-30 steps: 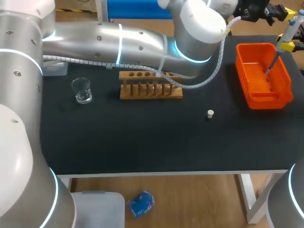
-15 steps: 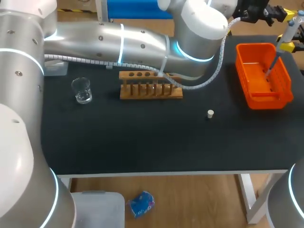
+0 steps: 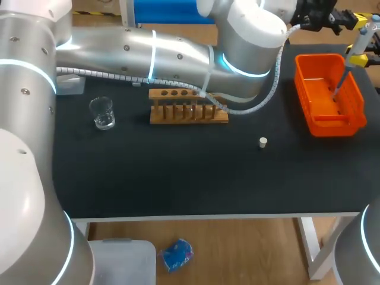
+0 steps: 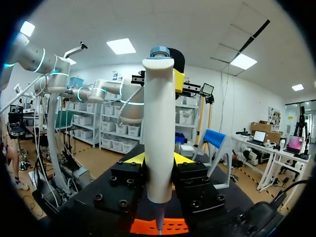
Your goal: Invert the test tube, pick up the pipette, mount the tip to pipette, aspirate from beaker and dispense into the tube, eject the tip, return the pipette, and cap with the stopper.
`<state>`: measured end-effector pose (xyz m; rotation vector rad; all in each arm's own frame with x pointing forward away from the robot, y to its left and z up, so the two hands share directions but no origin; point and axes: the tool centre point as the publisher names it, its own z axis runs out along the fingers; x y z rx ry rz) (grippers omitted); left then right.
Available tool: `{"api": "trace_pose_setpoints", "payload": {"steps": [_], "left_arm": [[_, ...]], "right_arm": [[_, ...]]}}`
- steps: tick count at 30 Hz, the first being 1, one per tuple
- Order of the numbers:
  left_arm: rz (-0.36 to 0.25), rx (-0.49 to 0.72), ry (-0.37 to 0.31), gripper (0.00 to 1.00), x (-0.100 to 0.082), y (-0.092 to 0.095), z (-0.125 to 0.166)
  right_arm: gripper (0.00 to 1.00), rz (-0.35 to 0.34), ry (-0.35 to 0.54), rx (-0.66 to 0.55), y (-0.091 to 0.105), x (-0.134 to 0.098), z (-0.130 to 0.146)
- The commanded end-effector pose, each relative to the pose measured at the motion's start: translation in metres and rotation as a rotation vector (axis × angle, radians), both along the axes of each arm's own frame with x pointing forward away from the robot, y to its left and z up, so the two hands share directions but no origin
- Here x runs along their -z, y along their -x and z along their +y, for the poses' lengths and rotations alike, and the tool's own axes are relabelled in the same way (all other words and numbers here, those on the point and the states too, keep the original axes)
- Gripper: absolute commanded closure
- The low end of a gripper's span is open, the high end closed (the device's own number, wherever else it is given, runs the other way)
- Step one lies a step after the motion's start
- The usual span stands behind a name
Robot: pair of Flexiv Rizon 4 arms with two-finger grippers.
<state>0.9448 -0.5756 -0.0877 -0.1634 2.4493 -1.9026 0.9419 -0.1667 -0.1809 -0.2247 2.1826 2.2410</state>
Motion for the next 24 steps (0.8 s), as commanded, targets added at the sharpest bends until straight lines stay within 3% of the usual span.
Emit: {"api": "trace_pose_setpoints", "payload": {"steps": [1,24], "left_arm": [[-0.004,-0.005,0.023,1.0,0.0106,0.0002,-0.0033],[-0.017,-0.02,0.006,1.0,0.0162,0.0001,-0.002]], "right_arm": [[1.0,-0.001,0.002,-0.002,-0.0003,-0.0054,0.0003],[1.0,-0.001,0.002,-0.002,-0.0003,-0.0054,0.0003]]}}
